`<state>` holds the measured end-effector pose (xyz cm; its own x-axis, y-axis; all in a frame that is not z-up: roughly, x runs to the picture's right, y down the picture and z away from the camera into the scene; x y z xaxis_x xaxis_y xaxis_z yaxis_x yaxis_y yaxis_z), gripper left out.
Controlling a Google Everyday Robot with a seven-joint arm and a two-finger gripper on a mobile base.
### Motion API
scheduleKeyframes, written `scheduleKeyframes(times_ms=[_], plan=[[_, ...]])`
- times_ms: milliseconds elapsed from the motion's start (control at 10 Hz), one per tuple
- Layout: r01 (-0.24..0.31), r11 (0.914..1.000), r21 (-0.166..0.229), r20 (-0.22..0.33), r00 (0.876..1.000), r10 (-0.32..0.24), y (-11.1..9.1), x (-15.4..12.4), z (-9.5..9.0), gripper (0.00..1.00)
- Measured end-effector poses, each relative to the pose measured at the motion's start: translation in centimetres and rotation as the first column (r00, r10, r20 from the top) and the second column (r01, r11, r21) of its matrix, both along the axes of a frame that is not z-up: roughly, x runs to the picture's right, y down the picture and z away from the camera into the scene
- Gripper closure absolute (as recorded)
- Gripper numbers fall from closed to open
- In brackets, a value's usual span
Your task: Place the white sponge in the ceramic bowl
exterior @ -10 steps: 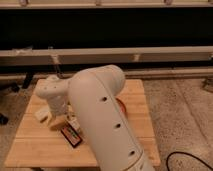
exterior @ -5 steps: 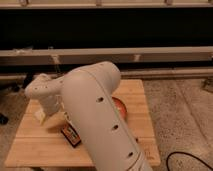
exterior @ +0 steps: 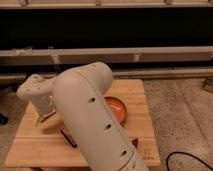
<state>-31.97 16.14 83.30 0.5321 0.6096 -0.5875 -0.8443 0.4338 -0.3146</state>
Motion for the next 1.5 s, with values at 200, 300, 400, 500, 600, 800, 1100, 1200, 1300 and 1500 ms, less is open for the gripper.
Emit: scheduleKeyframes(times_ms=[200,300,400,500,600,800,1100,1200,1300,1500], plan=[[-0.016,0.9998,0.014,0.014,1.000,0.015,-0.5,-1.8,0.5,0.00],[-0.021,0.9996,0.017,0.023,1.000,0.021,-0.7,-2.5,0.6,0.00],[-0.019,0.9997,0.018,0.048,0.999,0.018,-0.9,-3.3,0.7,0.00],[-0.005,0.9998,0.019,0.082,0.997,0.004,-1.1,-3.8,0.7,0.00],[0.027,0.9995,0.020,0.136,0.990,-0.029,-1.0,-4.8,0.4,0.00],[0.116,0.9929,0.026,0.274,0.954,-0.118,-0.5,-7.3,-0.5,0.00],[0.264,0.9624,0.065,0.443,0.857,-0.265,-0.5,-8.6,-0.7,0.00],[0.298,0.9515,0.078,0.476,0.828,-0.298,-0.4,-8.8,-0.6,0.00],[0.327,0.9406,0.092,0.500,0.802,-0.327,-0.5,-8.8,-0.3,0.00],[0.368,0.9219,0.121,0.522,0.767,-0.374,-0.8,-8.6,0.9,0.00]])
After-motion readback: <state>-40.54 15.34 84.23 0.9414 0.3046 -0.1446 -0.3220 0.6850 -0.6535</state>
